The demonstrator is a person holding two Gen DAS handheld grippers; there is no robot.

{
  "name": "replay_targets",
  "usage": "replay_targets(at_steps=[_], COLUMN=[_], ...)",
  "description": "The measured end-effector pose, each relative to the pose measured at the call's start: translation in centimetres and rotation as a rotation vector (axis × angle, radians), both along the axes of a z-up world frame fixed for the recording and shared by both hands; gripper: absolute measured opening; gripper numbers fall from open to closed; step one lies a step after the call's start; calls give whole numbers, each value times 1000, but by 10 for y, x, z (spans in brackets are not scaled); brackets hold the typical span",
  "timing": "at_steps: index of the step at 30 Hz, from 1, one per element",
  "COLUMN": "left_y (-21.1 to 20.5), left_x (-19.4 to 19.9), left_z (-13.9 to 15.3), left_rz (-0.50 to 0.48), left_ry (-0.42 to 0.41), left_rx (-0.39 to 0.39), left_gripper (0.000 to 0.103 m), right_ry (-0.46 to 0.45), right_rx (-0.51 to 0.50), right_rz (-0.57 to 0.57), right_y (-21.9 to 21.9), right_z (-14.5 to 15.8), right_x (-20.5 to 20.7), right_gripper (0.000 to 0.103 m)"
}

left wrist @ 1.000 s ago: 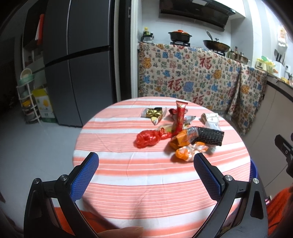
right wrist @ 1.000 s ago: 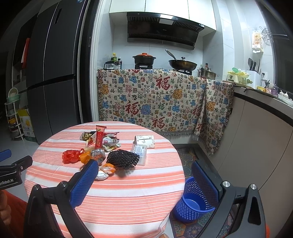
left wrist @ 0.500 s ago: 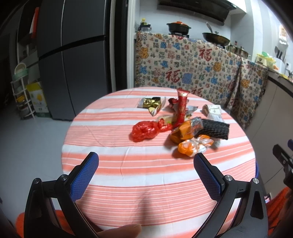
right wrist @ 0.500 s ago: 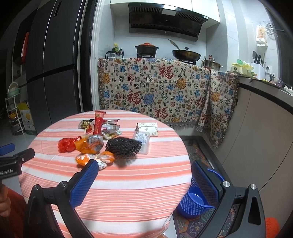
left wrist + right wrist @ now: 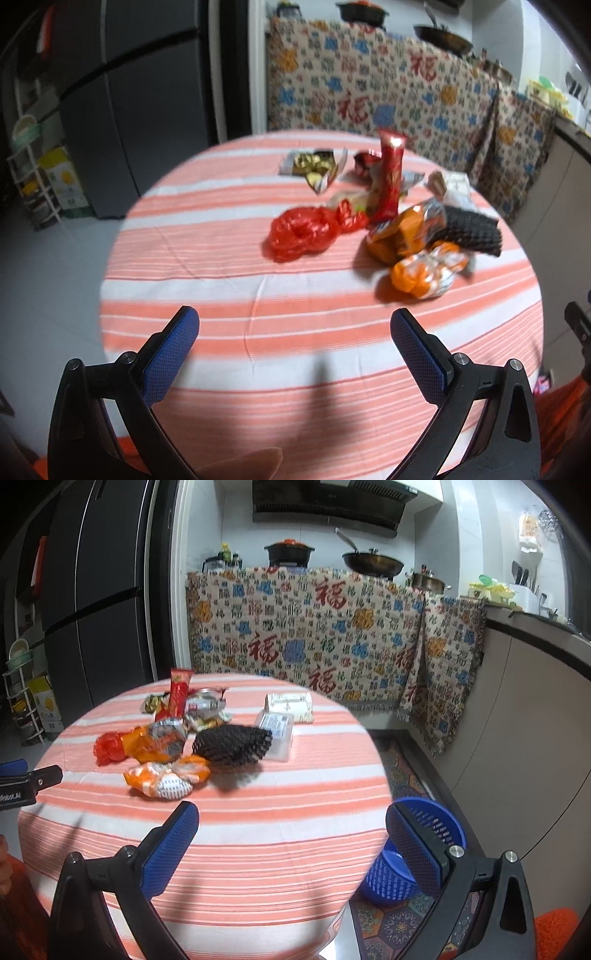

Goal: Collect trash
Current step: 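Grasp the red plastic bag with the left gripper while the right gripper grasps the orange-white wrapper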

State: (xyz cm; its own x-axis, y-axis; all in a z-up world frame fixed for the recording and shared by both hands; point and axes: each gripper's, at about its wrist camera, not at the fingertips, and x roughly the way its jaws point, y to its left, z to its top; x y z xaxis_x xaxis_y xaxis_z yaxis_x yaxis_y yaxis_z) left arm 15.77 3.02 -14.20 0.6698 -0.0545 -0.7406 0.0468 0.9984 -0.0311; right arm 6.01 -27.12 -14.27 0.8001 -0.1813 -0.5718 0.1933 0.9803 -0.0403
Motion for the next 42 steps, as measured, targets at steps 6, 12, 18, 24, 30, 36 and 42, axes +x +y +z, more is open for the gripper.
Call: replay_targets(at_steps=[6, 12, 18, 24, 30, 36, 42], left_y=[-1, -8, -21, -17, -19, -12, -17], left_x=[46, 84, 112, 128, 120, 93, 51], left_z=[-16, -24, -25, -32, -42, -34, -26], left_rz=[-147, -317, -401, -383, -418, -380, -279], left_ry=[21, 10, -2, 8, 60, 75, 117], left_rx=[32, 39, 58, -9, 6, -25, -9], left_gripper=[103, 103, 103, 100, 51, 46, 52], right_ry=[43, 99, 151, 156, 183, 273, 300], right_rx=[-2, -18, -20, 43, 166, 208, 138], right_rz=[30, 98, 129, 181, 278, 197, 17], right_y=[9, 24, 33, 42, 85, 81, 6], right_z=[-17, -32, -44, -42, -43, -69, -77], right_x=[13, 21, 28, 41, 99, 133, 102], right_gripper=[103, 103, 103, 103, 103, 101, 101])
